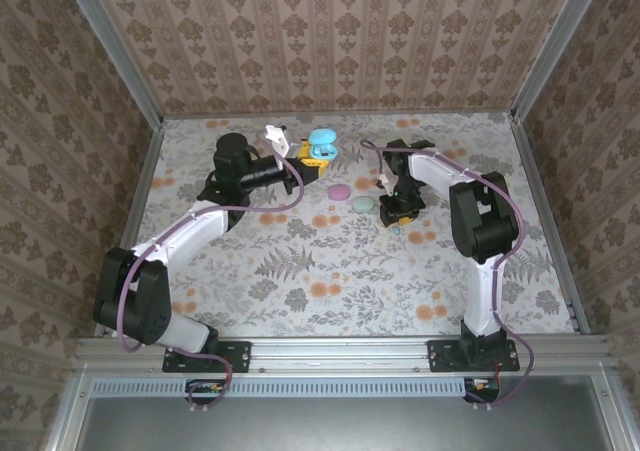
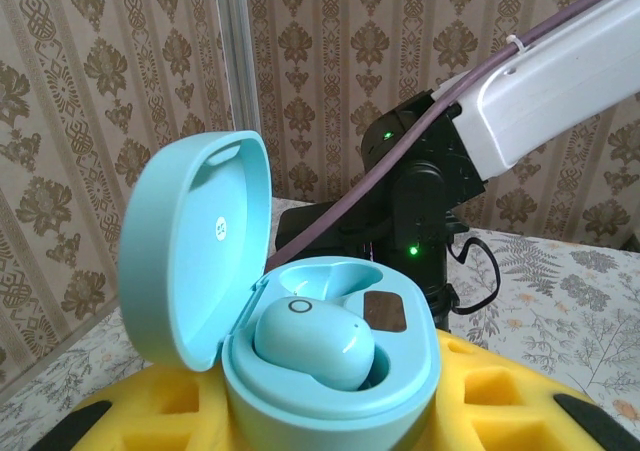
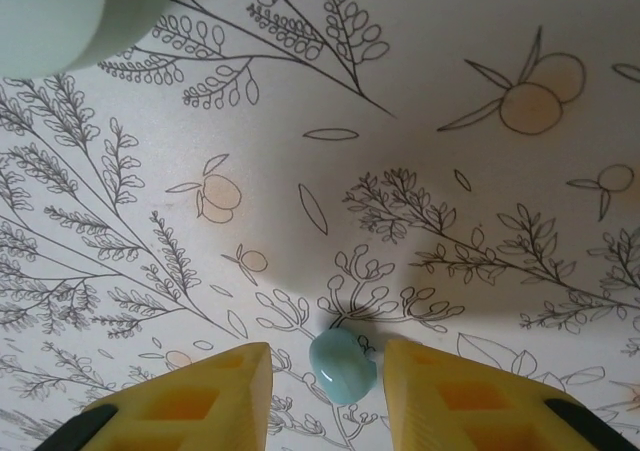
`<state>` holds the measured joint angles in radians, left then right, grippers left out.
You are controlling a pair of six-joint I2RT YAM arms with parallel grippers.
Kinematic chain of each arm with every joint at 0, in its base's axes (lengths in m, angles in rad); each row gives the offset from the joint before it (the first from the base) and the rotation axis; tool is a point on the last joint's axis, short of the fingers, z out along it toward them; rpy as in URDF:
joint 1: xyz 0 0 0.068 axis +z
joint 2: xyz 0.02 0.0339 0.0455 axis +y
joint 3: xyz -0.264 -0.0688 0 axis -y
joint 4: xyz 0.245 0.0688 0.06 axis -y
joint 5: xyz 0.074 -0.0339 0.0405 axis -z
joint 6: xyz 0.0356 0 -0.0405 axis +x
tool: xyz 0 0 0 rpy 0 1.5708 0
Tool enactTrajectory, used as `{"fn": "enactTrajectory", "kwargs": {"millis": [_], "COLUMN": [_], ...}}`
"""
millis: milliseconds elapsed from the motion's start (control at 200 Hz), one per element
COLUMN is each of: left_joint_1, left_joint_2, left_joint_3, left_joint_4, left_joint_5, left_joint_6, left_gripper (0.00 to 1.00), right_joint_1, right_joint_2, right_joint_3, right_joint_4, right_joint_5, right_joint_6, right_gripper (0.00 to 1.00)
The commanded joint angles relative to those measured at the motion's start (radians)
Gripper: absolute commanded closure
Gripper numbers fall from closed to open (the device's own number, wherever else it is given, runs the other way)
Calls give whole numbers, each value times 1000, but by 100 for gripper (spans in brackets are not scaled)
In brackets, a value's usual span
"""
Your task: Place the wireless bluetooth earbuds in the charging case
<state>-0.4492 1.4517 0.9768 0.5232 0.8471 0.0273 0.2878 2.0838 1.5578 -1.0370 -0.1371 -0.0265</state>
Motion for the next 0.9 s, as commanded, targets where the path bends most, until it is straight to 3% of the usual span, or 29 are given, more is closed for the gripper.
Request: {"fn": "enactTrajectory", "kwargs": {"millis": [0, 325, 895], "left_joint_1": [4, 3, 4], "left_joint_2": [-21, -24, -27], "left_joint_3": [17, 16, 11], "left_joint_4": [8, 3, -5], "left_joint_5": [0, -5, -8], "left_joint_6": [13, 16, 20], "left_gripper": [74, 74, 74], "right_joint_1": [11, 20, 33], "right_joint_2": [29, 53, 60], "right_joint_3": [33, 54, 29], "right_joint_4": [-62, -80, -74], "right_joint_5": [26, 52, 59], "right_joint_6": [-66, -89, -87], "right_gripper": [64, 70, 67]}}
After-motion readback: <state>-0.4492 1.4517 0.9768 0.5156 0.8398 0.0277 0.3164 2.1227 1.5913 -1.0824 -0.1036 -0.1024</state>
